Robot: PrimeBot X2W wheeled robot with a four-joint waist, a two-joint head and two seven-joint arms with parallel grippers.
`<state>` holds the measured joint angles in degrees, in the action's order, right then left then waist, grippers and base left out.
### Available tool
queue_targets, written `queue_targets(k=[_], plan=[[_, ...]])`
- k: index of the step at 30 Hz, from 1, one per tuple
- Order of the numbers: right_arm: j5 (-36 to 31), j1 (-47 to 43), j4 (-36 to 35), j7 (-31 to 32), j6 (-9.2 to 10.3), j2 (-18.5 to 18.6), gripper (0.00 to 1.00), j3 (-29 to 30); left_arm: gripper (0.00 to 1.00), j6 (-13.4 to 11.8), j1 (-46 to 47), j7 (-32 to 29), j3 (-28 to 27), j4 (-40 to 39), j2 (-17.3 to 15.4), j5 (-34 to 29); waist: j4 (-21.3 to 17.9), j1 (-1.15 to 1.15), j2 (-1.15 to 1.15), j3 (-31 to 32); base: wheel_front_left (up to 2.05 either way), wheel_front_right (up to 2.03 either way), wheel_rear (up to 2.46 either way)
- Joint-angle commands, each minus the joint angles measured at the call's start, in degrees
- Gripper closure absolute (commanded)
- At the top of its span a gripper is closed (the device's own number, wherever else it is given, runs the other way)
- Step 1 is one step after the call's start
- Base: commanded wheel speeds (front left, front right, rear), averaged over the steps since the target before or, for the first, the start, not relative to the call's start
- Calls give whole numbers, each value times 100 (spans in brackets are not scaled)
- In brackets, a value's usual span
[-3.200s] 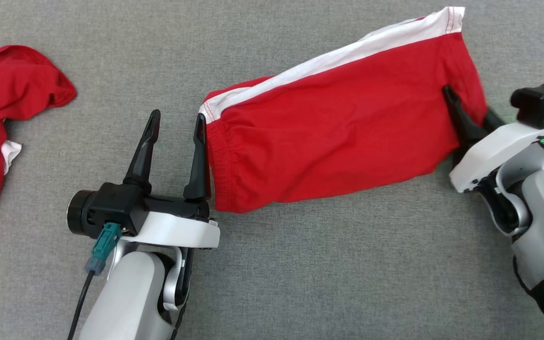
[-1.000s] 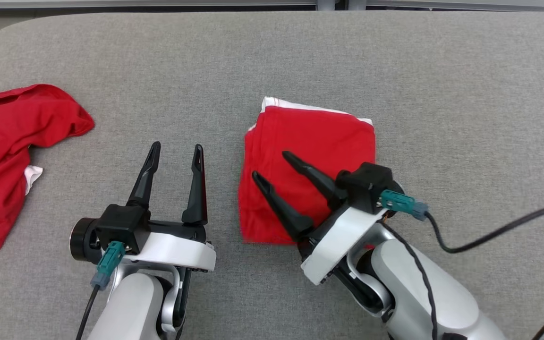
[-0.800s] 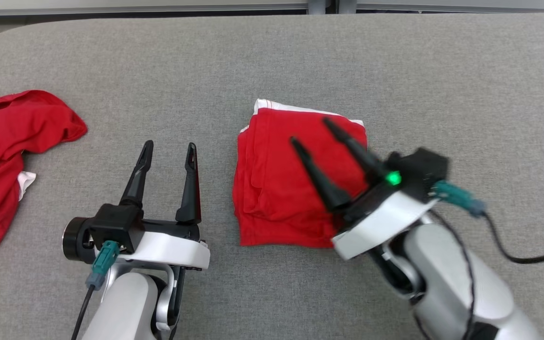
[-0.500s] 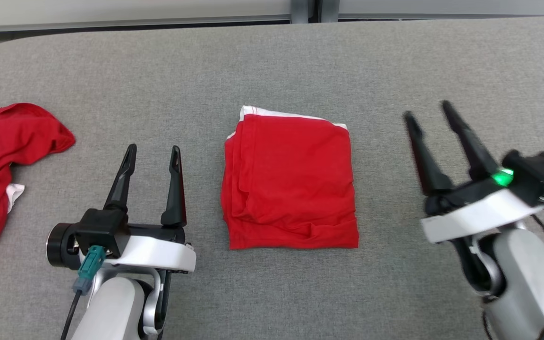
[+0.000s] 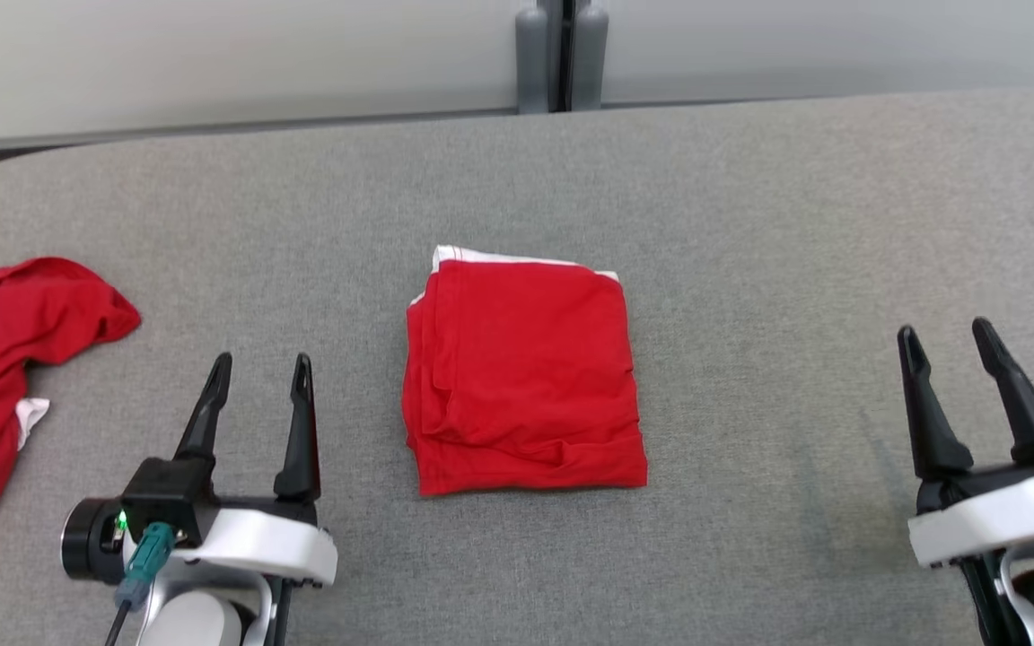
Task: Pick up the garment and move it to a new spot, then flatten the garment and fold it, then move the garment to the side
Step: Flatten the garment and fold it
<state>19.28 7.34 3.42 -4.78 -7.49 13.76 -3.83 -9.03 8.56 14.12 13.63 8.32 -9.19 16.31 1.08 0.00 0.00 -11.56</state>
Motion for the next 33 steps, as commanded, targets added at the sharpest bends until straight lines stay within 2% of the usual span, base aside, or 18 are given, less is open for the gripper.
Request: queue_targets(k=[1,14,33], plan=[[-83,-250,-97,82,0,-20,0,68,0,14,-183,-49,-27,-9,-88,40,-80,0,0,304,0,0,0],[-349,-1224,-578,596,0,-327,0,275,0,-58,-1008,-335,42,-184,-305,133,-141,0,0,1171,0,0,0],[-389,-1424,-801,821,0,-462,0,259,0,-134,-1104,-470,76,-360,-371,248,-189,0,0,1262,0,0,0]])
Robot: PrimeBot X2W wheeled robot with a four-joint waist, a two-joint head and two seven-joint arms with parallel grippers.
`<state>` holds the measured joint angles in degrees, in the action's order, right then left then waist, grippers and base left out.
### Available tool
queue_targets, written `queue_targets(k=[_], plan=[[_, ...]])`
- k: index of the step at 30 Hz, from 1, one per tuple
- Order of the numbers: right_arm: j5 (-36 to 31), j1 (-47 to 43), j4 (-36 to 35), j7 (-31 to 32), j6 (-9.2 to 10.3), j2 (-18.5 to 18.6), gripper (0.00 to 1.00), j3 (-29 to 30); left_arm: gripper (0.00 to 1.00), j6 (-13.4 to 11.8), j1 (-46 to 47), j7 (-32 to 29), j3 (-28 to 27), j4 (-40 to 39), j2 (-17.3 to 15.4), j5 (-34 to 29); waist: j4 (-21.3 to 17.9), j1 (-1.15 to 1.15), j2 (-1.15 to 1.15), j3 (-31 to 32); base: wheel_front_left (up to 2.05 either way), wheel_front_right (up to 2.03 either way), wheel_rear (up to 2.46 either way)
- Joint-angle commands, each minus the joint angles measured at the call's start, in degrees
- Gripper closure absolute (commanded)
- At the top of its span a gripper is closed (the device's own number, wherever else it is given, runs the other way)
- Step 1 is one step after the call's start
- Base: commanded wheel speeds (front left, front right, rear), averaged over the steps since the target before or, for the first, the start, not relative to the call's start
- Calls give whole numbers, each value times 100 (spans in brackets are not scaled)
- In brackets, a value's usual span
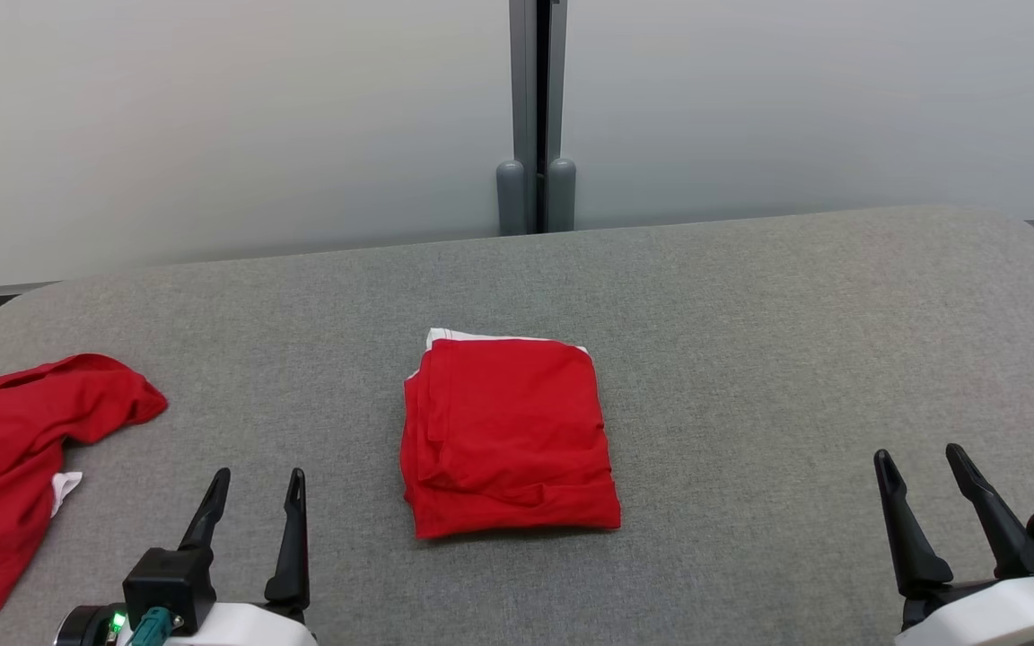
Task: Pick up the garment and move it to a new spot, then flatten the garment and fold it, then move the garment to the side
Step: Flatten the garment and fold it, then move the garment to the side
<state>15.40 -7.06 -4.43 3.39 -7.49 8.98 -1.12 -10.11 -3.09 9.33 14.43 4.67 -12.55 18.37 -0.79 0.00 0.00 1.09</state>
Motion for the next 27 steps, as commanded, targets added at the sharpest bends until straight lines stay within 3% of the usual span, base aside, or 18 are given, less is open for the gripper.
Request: queue_targets(k=[1,14,21,27], plan=[[0,24,-12,-1,0,7,0,-11,0,-27,70,9,2,14,-32,46,0,0,0,-4,0,0,0],[-59,141,0,41,0,74,0,-43,0,-27,317,80,72,15,22,28,248,0,0,-169,0,0,0],[-1,737,328,37,0,292,0,-253,0,-13,873,253,204,-25,210,-79,854,0,0,-803,0,0,0],[162,1376,1079,-67,0,438,0,-740,0,22,1261,447,268,76,392,-142,1298,0,0,-1291,0,0,0]])
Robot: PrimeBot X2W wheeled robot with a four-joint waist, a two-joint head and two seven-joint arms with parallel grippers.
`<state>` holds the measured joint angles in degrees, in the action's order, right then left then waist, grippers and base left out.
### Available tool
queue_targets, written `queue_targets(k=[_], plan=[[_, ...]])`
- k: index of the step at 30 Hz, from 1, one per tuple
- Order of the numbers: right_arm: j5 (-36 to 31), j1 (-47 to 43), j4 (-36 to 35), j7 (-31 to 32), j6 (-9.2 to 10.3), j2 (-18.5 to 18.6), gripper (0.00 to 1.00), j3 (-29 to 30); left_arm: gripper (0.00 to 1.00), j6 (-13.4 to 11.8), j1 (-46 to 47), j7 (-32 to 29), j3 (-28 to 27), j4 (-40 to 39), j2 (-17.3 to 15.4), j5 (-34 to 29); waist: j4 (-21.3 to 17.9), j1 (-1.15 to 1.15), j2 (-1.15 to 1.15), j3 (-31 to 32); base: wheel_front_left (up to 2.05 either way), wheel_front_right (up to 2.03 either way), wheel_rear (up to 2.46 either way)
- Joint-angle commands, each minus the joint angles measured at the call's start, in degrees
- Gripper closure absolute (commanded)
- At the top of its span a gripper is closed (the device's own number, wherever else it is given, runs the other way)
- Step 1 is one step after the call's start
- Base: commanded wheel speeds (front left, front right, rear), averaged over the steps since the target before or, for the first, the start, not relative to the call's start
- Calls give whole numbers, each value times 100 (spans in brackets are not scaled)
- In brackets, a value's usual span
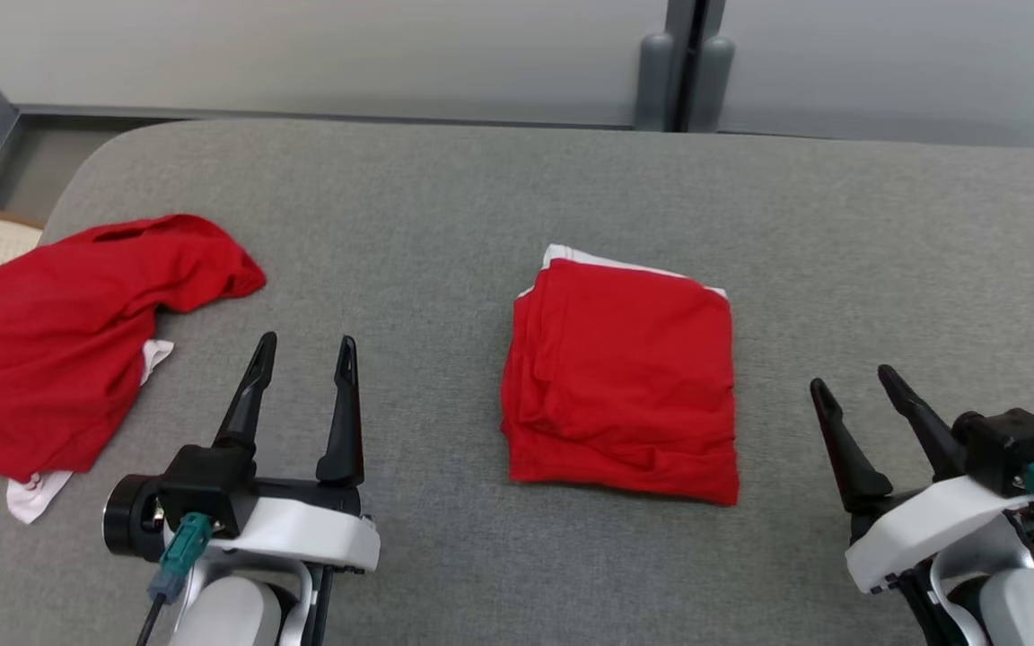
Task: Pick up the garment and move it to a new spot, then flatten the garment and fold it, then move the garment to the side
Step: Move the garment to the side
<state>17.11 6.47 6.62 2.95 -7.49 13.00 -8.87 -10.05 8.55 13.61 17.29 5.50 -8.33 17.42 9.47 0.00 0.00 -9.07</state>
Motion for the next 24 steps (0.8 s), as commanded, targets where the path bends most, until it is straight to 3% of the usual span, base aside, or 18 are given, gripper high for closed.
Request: queue_targets(k=[1,10,11,12,13,14,19,24], plan=[[52,113,104,-63,0,21,0,-38,0,29,152,45,-23,-2,2,-39,329,0,0,-352,0,0,0],[555,660,1337,-32,0,-157,0,-716,0,131,456,158,-151,-7,184,-58,604,0,0,-715,0,0,0],[585,719,1451,-32,0,-153,7,-776,0,147,479,160,-168,-29,201,-76,607,0,0,-727,0,0,0],[639,738,1556,-47,0,-163,52,-808,0,136,500,158,-192,-66,215,-101,607,0,0,-736,0,0,0],[650,736,1662,-29,0,-155,71,-851,0,148,504,160,-214,-93,226,-119,602,0,0,-742,0,0,0],[673,756,1725,-60,0,-151,100,-887,0,160,494,160,-235,-112,233,-147,590,0,0,-747,0,0,0],[802,943,1879,-242,6,-46,100,-1151,0,151,436,162,-339,-201,229,-306,315,0,0,-782,0,0,0],[831,1103,1895,-428,9,131,100,-1443,0,164,463,156,-346,-338,213,-444,-219,0,0,-835,0,0,0]])
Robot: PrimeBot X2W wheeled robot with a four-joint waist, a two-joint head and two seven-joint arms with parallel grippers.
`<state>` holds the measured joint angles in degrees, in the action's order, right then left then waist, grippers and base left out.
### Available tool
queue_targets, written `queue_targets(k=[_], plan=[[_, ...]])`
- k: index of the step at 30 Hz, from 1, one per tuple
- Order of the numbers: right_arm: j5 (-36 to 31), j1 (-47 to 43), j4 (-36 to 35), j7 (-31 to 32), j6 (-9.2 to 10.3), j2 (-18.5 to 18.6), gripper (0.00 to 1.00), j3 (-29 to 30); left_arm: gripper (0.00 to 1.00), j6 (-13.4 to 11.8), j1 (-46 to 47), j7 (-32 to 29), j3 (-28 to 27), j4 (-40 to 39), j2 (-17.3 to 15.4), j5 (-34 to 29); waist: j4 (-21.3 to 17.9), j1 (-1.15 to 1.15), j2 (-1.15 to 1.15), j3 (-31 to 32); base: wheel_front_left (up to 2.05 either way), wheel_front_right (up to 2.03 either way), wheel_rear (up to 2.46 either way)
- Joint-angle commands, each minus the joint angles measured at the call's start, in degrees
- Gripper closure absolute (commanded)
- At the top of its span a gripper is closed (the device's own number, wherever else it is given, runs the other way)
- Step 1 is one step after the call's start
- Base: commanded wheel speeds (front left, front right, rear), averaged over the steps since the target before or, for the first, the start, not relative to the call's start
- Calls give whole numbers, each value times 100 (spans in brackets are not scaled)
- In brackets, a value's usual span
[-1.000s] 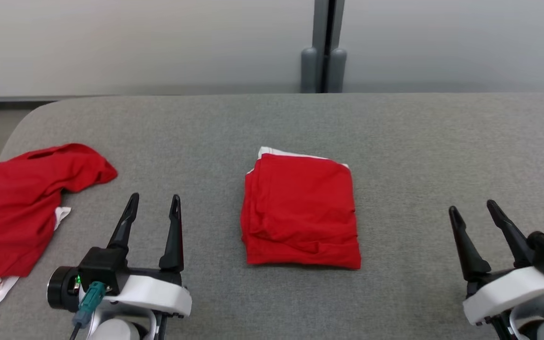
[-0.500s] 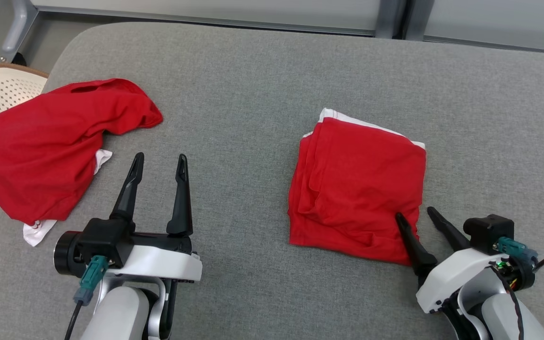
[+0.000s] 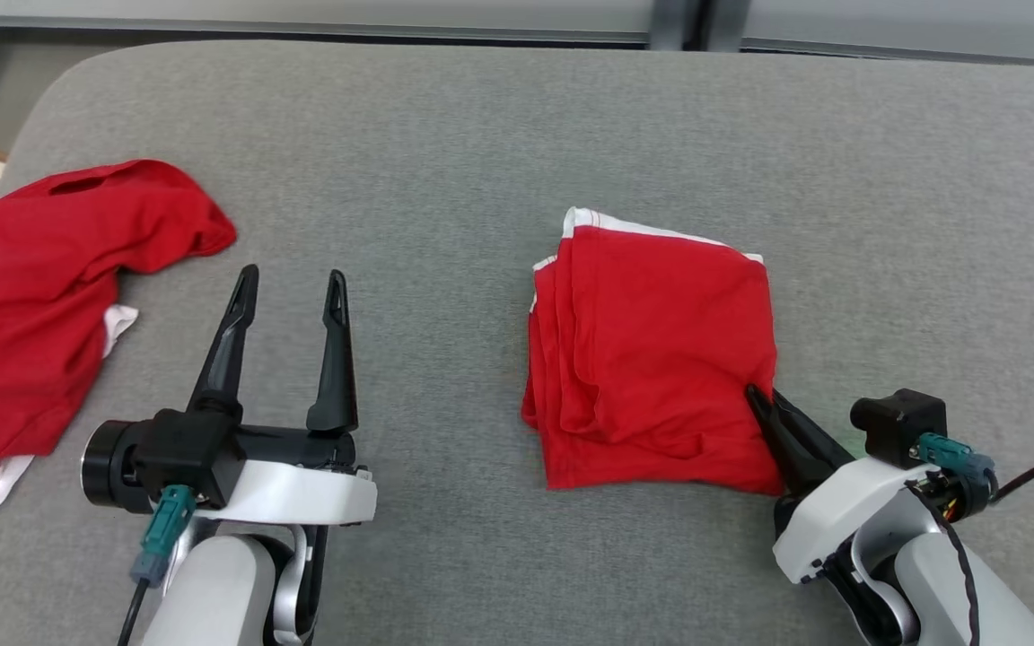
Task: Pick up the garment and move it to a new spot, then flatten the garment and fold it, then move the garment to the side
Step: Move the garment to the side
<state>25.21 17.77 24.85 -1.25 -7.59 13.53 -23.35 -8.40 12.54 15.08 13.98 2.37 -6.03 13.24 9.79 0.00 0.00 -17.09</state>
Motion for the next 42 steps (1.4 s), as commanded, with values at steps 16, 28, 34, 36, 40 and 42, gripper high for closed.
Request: queue_targets(k=[16,28,34,36,40,42], plan=[[704,1040,468,-477,15,987,100,-897,0,113,643,-308,252,-405,-255,-381,-2236,0,0,-578,0,0,0],[1363,2632,1533,-936,15,2475,100,-1275,0,259,1397,-675,572,-713,-357,-693,-2411,0,0,-1487,0,0,0],[1735,3145,2136,-1135,15,3012,100,-1167,0,229,1601,-784,609,-867,-422,-816,-2278,0,0,-1895,0,0,0],[1829,3296,2353,-1163,15,3091,100,-1155,0,219,1643,-818,610,-916,-446,-830,-2247,0,0,-2014,0,0,0],[2062,3529,2725,-1274,15,3106,99,-1073,0,209,1717,-848,628,-973,-486,-872,-2192,0,0,-2188,0,0,0],[2210,3557,2880,-1316,15,3022,29,-1025,0,195,1738,-867,633,-958,-495,-873,-2193,0,0,-2216,0,0,0]])
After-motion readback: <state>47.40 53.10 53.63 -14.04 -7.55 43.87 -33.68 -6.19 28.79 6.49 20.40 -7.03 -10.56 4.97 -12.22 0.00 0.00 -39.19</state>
